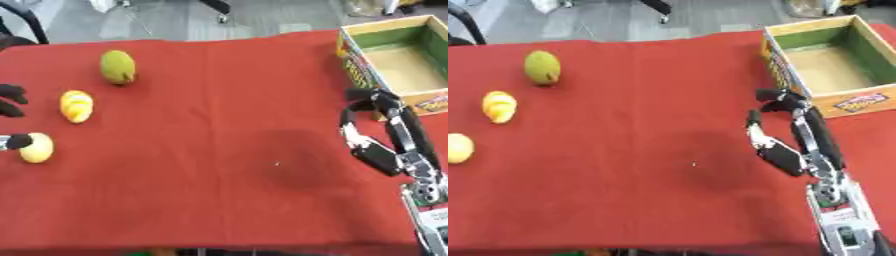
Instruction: Pick up the objects with one hand, pass them to the other hand, and then place them into the box on the other side of the table.
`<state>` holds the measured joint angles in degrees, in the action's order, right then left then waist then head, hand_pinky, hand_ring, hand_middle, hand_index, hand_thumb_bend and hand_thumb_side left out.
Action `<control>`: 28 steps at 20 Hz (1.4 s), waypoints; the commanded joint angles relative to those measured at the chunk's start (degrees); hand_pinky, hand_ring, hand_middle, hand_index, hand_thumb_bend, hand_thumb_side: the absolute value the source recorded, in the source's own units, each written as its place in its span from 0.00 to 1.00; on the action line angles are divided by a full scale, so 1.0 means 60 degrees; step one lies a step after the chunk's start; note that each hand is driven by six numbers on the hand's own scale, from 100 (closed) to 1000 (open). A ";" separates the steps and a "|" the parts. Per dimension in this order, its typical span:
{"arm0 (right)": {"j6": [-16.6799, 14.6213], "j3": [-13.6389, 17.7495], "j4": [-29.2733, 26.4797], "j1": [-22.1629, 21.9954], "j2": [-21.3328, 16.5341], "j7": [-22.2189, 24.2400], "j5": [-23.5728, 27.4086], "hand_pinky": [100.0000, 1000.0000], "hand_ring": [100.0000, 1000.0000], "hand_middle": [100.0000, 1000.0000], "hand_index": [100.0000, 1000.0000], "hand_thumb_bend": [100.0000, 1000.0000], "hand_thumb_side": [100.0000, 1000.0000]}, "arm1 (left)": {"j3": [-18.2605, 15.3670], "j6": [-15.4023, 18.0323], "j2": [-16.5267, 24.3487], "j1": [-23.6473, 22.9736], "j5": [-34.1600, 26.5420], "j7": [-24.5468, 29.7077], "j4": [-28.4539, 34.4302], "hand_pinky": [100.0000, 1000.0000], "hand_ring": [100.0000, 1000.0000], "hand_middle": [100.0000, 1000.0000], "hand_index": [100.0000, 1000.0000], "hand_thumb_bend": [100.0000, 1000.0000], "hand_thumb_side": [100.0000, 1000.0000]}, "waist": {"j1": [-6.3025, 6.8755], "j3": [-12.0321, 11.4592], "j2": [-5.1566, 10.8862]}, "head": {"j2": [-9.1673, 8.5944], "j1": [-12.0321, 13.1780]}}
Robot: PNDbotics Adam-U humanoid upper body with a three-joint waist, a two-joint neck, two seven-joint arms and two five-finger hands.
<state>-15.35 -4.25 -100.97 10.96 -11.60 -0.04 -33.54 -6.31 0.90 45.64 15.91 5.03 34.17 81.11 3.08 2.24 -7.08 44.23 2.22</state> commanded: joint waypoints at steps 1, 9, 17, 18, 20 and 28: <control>-0.0050 -0.0018 -0.0096 0.0083 -0.0115 0.0031 0.0002 0.68 0.60 0.65 0.78 0.00 0.55 | 0.0703 0.0065 0.1805 0.0611 0.1008 0.0069 -0.0754 0.76 0.63 0.67 0.80 0.81 0.28 | 0.0025 0.0094 0.0203 | -0.0019 0.0101; -0.0067 -0.0052 -0.0106 0.0128 -0.0005 0.0078 0.0073 0.68 0.61 0.65 0.78 0.00 0.55 | 0.0502 0.3147 0.1981 0.1494 0.7350 -0.0515 -0.2569 0.75 0.61 0.65 0.78 0.80 0.28 | -0.0104 0.0207 0.0179 | -0.0019 0.0187; -0.0072 -0.0053 -0.0109 0.0142 -0.0006 0.0085 0.0089 0.68 0.61 0.65 0.78 0.00 0.55 | 0.0560 0.3548 0.1547 0.1515 0.6664 -0.0614 -0.3192 0.72 0.57 0.60 0.75 0.73 0.29 | -0.0134 0.0182 0.0184 | -0.0019 0.0148; -0.0072 -0.0052 -0.0110 0.0145 -0.0004 0.0084 0.0092 0.68 0.61 0.65 0.78 0.00 0.55 | 0.0569 0.3546 0.1479 0.1515 0.6536 -0.0652 -0.3239 0.72 0.57 0.60 0.75 0.72 0.29 | -0.0141 0.0182 0.0182 | -0.0019 0.0149; -0.0072 -0.0054 -0.0111 0.0150 0.0001 0.0086 0.0095 0.68 0.61 0.65 0.78 0.00 0.55 | 0.0587 0.3541 0.1336 0.1516 0.6270 -0.0715 -0.3342 0.71 0.56 0.58 0.74 0.70 0.29 | -0.0155 0.0181 0.0176 | -0.0019 0.0154; -0.0073 -0.0062 -0.0117 0.0174 0.0039 0.0090 0.0117 0.68 0.61 0.65 0.78 0.00 0.56 | 0.0619 0.3324 0.0696 0.1526 0.5868 -0.1199 -0.3603 0.69 0.53 0.56 0.72 0.61 0.28 | -0.0219 0.0215 0.0133 | -0.0019 0.0177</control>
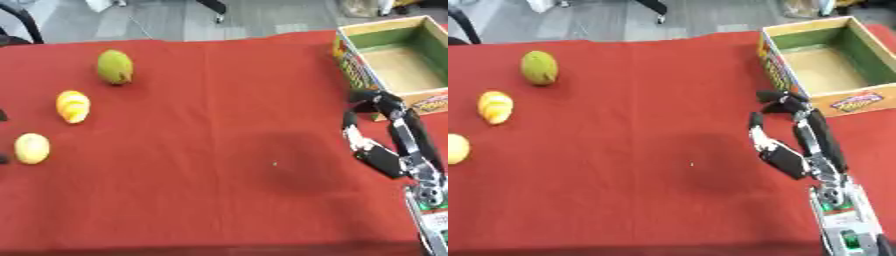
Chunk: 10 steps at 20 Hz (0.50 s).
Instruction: Pick up the objects with one hand, pass them to the other hand, and then place them into the box on the other side of the table.
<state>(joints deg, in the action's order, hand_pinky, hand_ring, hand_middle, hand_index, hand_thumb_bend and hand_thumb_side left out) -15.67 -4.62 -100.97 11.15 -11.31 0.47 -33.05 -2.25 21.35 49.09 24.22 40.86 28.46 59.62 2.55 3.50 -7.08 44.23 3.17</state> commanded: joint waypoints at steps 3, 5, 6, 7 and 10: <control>-0.0020 0.0001 -0.0121 0.0147 0.0009 0.0005 0.0044 0.68 0.61 0.65 0.78 0.00 0.56 | -0.0017 -0.0180 -0.0107 0.0178 -0.0093 -0.0562 -0.0154 0.69 0.53 0.56 0.72 0.58 0.27 | -0.0160 0.0022 0.0119 | -0.0019 0.0036; -0.0016 0.0004 -0.0123 0.0152 0.0020 -0.0001 0.0048 0.68 0.61 0.65 0.78 0.00 0.56 | -0.0008 -0.0227 -0.0269 0.0211 -0.0106 -0.0709 -0.0221 0.69 0.53 0.55 0.72 0.55 0.27 | -0.0175 0.0027 0.0110 | -0.0019 0.0049; -0.0017 0.0001 -0.0124 0.0155 0.0026 0.0001 0.0051 0.68 0.61 0.65 0.78 0.00 0.56 | -0.0002 -0.0251 -0.0337 0.0223 -0.0114 -0.0774 -0.0244 0.68 0.53 0.55 0.72 0.55 0.27 | -0.0182 0.0030 0.0104 | -0.0019 0.0047; -0.0019 -0.0002 -0.0125 0.0157 0.0031 0.0004 0.0053 0.68 0.61 0.65 0.78 0.00 0.56 | 0.0008 -0.0270 -0.0387 0.0230 -0.0118 -0.0828 -0.0261 0.68 0.53 0.55 0.72 0.53 0.27 | -0.0188 0.0033 0.0100 | -0.0019 0.0045; -0.0020 -0.0002 -0.0126 0.0161 0.0044 0.0008 0.0058 0.68 0.61 0.65 0.78 0.00 0.56 | 0.0036 -0.0315 -0.0530 0.0233 -0.0172 -0.0932 -0.0306 0.68 0.52 0.55 0.71 0.48 0.26 | -0.0206 0.0045 0.0086 | -0.0019 0.0052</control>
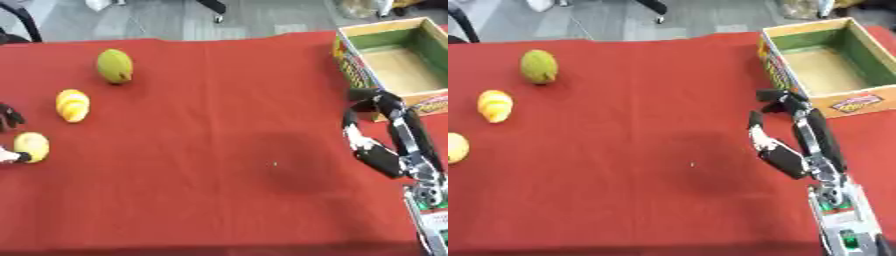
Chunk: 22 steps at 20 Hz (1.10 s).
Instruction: Pick up the objects with one hand, pass them to the other hand, and then place them into the box on the other side of the table.
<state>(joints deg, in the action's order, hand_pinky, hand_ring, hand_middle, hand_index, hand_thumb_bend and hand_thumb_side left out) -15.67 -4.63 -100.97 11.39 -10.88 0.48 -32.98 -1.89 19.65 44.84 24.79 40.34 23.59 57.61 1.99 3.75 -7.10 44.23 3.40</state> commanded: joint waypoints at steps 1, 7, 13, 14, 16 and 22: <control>-0.0018 0.0001 -0.0126 0.0124 -0.0026 0.0005 0.0047 0.68 0.61 0.65 0.78 0.00 0.56 | -0.0013 -0.0038 0.0151 0.0135 -0.0101 -0.0121 0.0019 0.67 0.51 0.54 0.70 0.44 0.25 | -0.0117 0.0005 0.0086 | -0.0019 0.0017; -0.0015 0.0005 -0.0123 0.0123 -0.0013 0.0003 0.0052 0.68 0.61 0.65 0.78 0.00 0.57 | -0.0008 -0.0055 0.0119 0.0068 -0.0338 0.0370 -0.0009 0.52 0.35 0.36 0.52 0.02 0.13 | -0.0137 0.0006 0.0066 | -0.0019 0.0012; -0.0003 0.0015 -0.0118 0.0116 -0.0009 -0.0012 0.0049 0.68 0.61 0.65 0.78 0.00 0.57 | -0.0249 -0.0271 0.0171 -0.0124 -0.1151 0.0590 0.0497 0.44 0.24 0.24 0.41 0.00 0.16 | -0.0140 -0.0025 0.0069 | -0.0019 0.0003; -0.0002 0.0017 -0.0120 0.0118 -0.0010 -0.0017 0.0048 0.68 0.61 0.65 0.78 0.00 0.57 | -0.0307 -0.0273 0.0170 -0.0155 -0.1391 0.0567 0.0692 0.44 0.24 0.23 0.41 0.00 0.17 | -0.0141 -0.0033 0.0071 | -0.0019 0.0004; -0.0003 0.0009 -0.0126 0.0131 -0.0012 -0.0018 0.0051 0.68 0.61 0.65 0.78 0.00 0.57 | -0.0407 -0.0291 0.0119 -0.0204 -0.2092 0.0484 0.1108 0.43 0.23 0.22 0.40 0.00 0.18 | -0.0144 -0.0047 0.0074 | -0.0019 0.0006; -0.0123 -0.0217 -0.0222 0.0304 -0.0037 0.0127 0.0097 0.68 0.61 0.65 0.78 0.00 0.56 | 0.0044 -0.0459 -0.0206 -0.0068 -0.5383 0.0695 0.2632 0.42 0.21 0.21 0.39 0.00 0.22 | -0.0184 -0.0062 0.0085 | -0.0019 0.0044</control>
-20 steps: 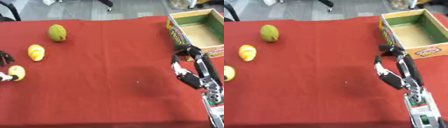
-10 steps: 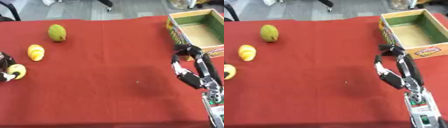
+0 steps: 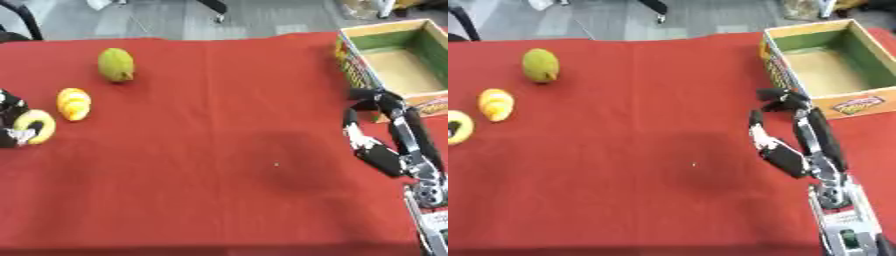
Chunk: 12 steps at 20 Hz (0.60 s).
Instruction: Pick up the objects with one hand, pass them to the other hand, and then place them into the box on the other side of the table.
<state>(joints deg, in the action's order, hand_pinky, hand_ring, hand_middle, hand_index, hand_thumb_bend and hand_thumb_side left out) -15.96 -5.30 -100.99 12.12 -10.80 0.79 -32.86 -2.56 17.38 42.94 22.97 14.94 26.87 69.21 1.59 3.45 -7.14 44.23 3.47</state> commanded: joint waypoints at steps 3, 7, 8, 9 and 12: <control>-0.0216 -0.0351 -0.0344 0.0385 -0.0068 0.0263 0.0128 0.68 0.61 0.65 0.79 0.00 0.55 | 0.0679 -0.0391 -0.0304 0.0548 -0.2569 0.0547 0.1323 0.42 0.21 0.20 0.39 0.00 0.23 | -0.0157 0.0003 0.0086 | -0.0019 0.0044; -0.0487 -0.0814 -0.0569 0.0825 -0.0100 0.0659 0.0203 0.69 0.62 0.65 0.79 0.00 0.54 | 0.1531 -0.0990 -0.0846 0.1166 -0.4063 0.1312 0.1800 0.42 0.21 0.20 0.39 0.00 0.25 | -0.0212 0.0038 0.0068 | -0.0019 0.0042; -0.0567 -0.0950 -0.0633 0.0955 -0.0112 0.0778 0.0235 0.69 0.62 0.65 0.79 0.00 0.53 | 0.1758 -0.1132 -0.0958 0.1342 -0.4321 0.1528 0.1854 0.43 0.21 0.20 0.39 0.00 0.25 | -0.0219 0.0043 0.0067 | -0.0019 0.0050; -0.0648 -0.1086 -0.0695 0.1084 -0.0124 0.0907 0.0270 0.69 0.62 0.65 0.79 0.00 0.53 | 0.1994 -0.1270 -0.1061 0.1522 -0.4529 0.1751 0.1876 0.43 0.21 0.20 0.39 0.00 0.25 | -0.0222 0.0043 0.0066 | -0.0019 0.0060; -0.0872 -0.1450 -0.0853 0.1451 -0.0160 0.1296 0.0376 0.69 0.62 0.65 0.79 0.02 0.52 | 0.2628 -0.1591 -0.1323 0.1985 -0.4871 0.2333 0.1825 0.43 0.21 0.20 0.39 0.00 0.25 | -0.0224 0.0038 0.0063 | -0.0019 0.0084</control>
<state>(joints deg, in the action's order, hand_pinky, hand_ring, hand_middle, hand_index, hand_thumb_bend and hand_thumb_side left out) -20.65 -13.26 -104.51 19.89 -10.93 7.65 -31.18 12.19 8.49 34.49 33.60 -12.86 39.44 79.09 0.88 3.73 -7.14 44.23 3.74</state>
